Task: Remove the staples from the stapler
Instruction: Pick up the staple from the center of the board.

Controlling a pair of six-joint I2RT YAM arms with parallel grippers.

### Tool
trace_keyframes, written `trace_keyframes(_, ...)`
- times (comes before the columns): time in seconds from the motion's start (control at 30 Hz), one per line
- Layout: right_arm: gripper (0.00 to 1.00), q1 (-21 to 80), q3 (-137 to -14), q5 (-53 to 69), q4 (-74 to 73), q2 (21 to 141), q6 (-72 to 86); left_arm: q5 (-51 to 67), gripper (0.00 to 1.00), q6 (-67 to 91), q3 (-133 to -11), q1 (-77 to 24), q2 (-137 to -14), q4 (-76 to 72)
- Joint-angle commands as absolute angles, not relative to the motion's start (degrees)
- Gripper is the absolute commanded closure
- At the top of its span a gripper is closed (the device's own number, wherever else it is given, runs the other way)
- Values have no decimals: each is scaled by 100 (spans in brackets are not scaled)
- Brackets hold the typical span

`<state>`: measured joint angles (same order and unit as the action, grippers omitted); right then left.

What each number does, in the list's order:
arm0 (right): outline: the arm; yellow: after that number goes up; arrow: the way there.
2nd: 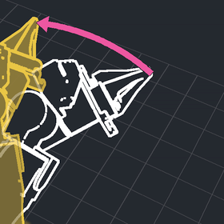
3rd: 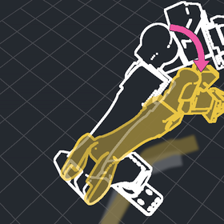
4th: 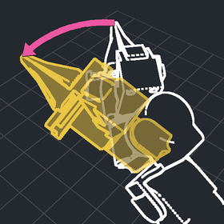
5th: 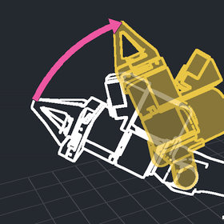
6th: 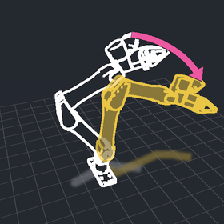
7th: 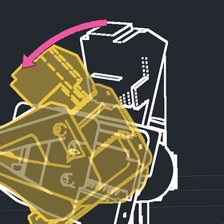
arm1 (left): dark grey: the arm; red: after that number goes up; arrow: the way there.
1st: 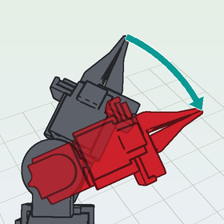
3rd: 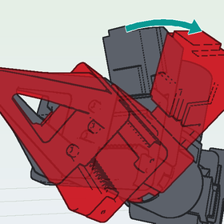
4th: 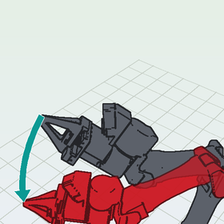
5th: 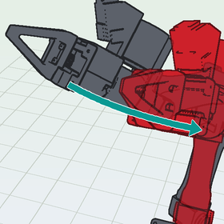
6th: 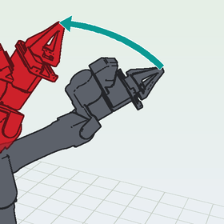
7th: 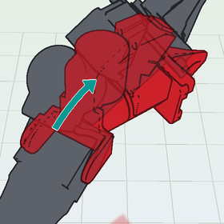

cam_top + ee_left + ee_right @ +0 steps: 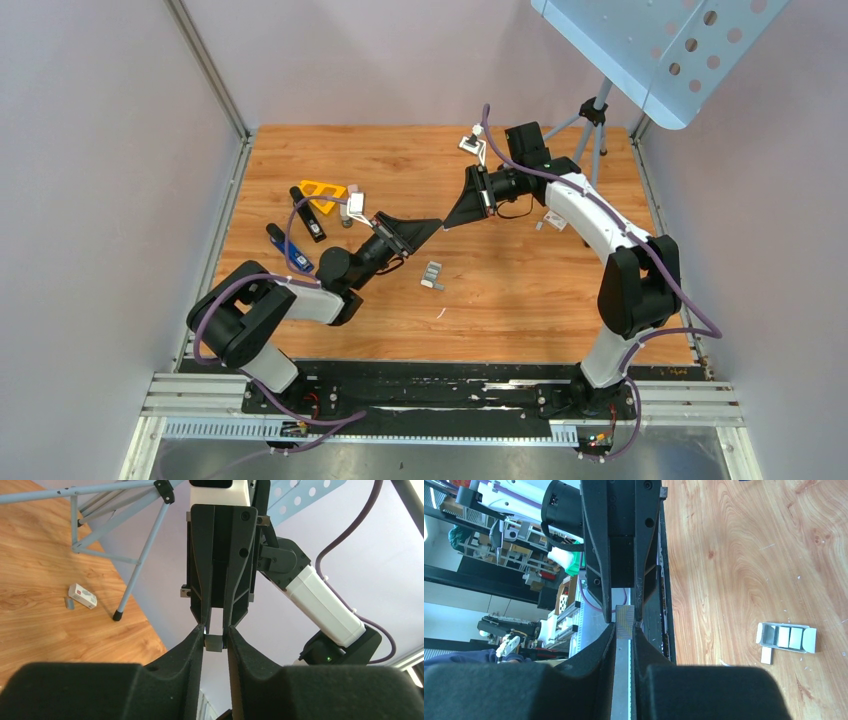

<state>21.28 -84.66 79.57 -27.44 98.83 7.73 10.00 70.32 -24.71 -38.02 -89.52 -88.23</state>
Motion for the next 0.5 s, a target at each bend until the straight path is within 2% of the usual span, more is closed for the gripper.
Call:
trace_keyframes(0.0,90,2221,-8385,8070,-2716,9728,802,996,76,6999,-2544,-3852,-8873,-9202)
trace_keyframes(0.33,90,2223,-8367,8046,-2711,9737,805,1008,88,7055,-2575,-3850,-8924,-9202)
trace_keyframes(0.47,90,2224,-8368,8033,-2716,9738,808,1026,97,7066,-2592,-3850,-8938,-9202)
